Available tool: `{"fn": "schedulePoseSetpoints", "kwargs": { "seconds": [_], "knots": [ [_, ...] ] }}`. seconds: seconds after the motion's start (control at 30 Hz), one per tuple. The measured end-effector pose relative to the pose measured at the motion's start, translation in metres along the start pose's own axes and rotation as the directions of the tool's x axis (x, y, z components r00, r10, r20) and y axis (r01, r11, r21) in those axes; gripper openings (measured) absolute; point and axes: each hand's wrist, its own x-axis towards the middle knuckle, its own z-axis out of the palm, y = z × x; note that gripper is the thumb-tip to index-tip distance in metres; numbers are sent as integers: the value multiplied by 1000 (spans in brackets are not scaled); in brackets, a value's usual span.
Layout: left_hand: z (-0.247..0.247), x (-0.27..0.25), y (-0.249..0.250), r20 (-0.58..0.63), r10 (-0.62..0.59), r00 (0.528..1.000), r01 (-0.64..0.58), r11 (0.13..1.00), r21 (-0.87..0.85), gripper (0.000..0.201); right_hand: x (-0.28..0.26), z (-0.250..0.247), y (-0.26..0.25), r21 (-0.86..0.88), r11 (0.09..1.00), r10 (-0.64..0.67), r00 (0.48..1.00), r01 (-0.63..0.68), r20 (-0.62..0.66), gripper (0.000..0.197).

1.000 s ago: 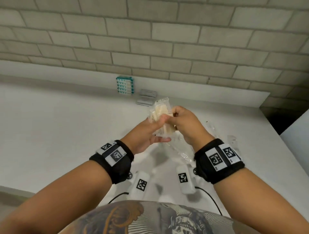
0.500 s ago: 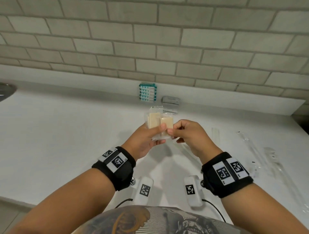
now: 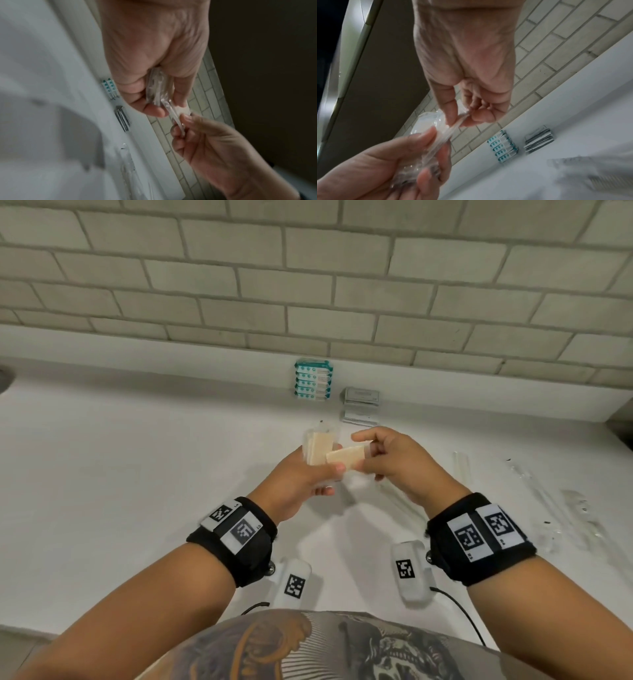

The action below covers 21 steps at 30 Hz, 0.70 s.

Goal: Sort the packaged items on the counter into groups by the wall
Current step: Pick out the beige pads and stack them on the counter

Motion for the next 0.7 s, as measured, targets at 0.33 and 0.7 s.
{"fn": "schedulePoseSetpoints", "kwargs": {
  "seconds": [0.33,0.7],
  "knots": [
    [-22,3,-2,-74,-109,991,84,956,-282,22,15,-9,3,-276,955,56,980,-108,-189,14],
    [-38,-3,-8,-80,-109,991,75,933,-351,20,24,36,25,-761,649,182,972,-5,150,28]
  ]
}}
